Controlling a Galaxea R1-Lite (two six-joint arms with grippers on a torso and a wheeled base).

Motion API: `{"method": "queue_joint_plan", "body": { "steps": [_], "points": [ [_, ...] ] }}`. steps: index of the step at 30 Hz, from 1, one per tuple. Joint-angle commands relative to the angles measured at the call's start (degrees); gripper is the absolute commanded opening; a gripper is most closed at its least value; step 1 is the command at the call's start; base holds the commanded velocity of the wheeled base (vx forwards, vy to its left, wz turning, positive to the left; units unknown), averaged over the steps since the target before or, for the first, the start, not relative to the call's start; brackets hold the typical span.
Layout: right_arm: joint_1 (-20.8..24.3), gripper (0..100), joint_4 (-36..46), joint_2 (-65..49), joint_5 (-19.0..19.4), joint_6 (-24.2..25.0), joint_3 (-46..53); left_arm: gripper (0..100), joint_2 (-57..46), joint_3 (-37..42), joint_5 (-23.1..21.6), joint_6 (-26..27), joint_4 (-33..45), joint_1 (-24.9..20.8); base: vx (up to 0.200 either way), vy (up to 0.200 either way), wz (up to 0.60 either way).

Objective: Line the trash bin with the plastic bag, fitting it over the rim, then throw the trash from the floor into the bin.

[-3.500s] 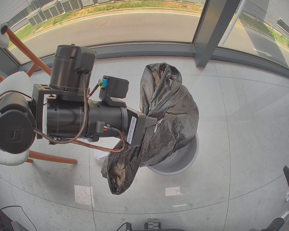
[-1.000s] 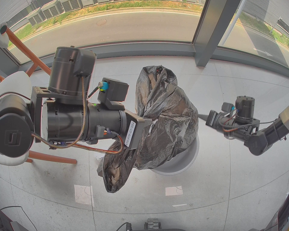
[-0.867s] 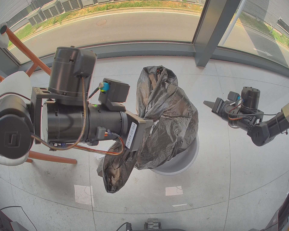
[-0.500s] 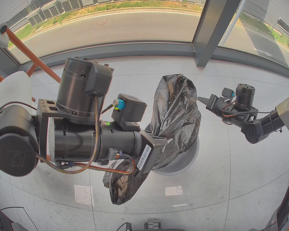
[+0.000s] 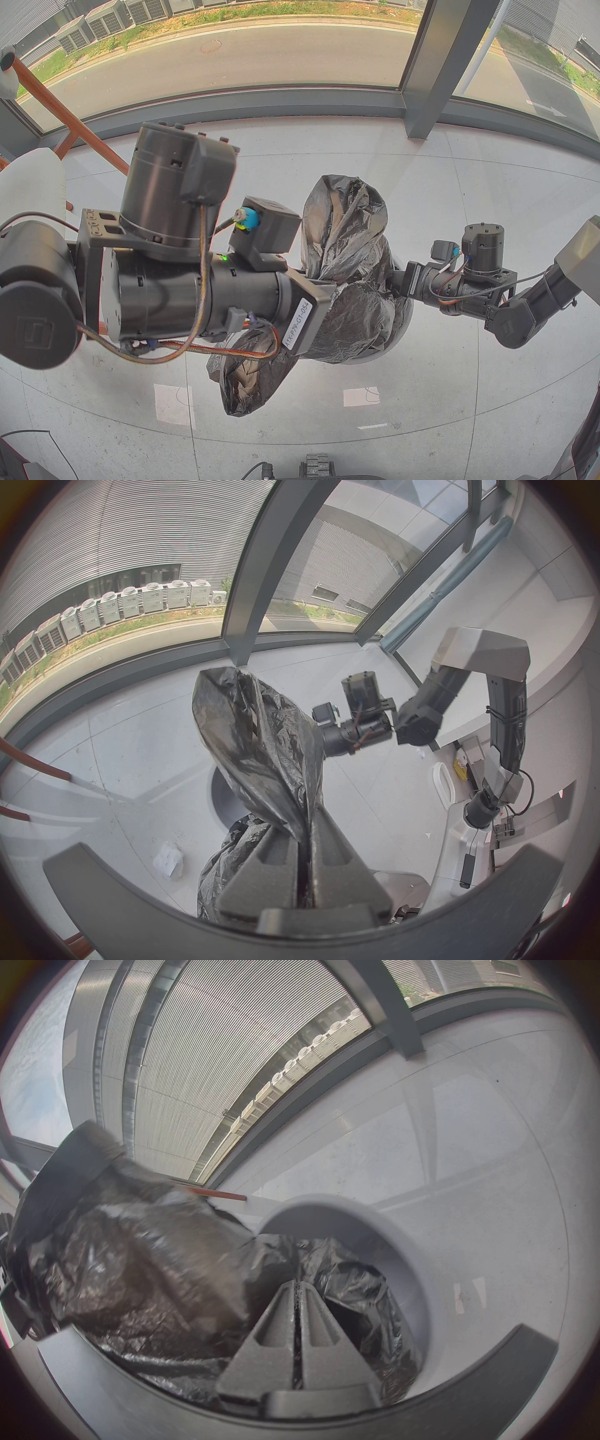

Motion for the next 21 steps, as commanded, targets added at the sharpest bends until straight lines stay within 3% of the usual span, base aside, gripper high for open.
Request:
{"method": "queue_joint_plan", "body": {
  "steps": [1,5,14,21],
  "points": [
    [3.99,0,-6.4,2.69,-0.65,-0.1,2.65,0,0.18,0.02,1.69,0.0,-0.04,0.08,0.0,0.0,0.0],
    [5.13,0,-11.06,6.38,-1.71,-0.27,1.95,0,0.27,-0.69,2.83,0.08,-0.13,0.17,0.0,0.0,0.0],
    [4.16,0,-11.59,6.12,-1.88,-0.1,1.95,0,0.27,-1.39,5.38,0.52,-0.04,0.26,0.0,0.0,0.0],
    [-6.29,0,-9.83,-1.79,-1.53,-0.36,0.02,0,1.76,-1.48,5.2,3.95,-0.04,-0.01,0.0,0.0,0.0]
  ]
}}
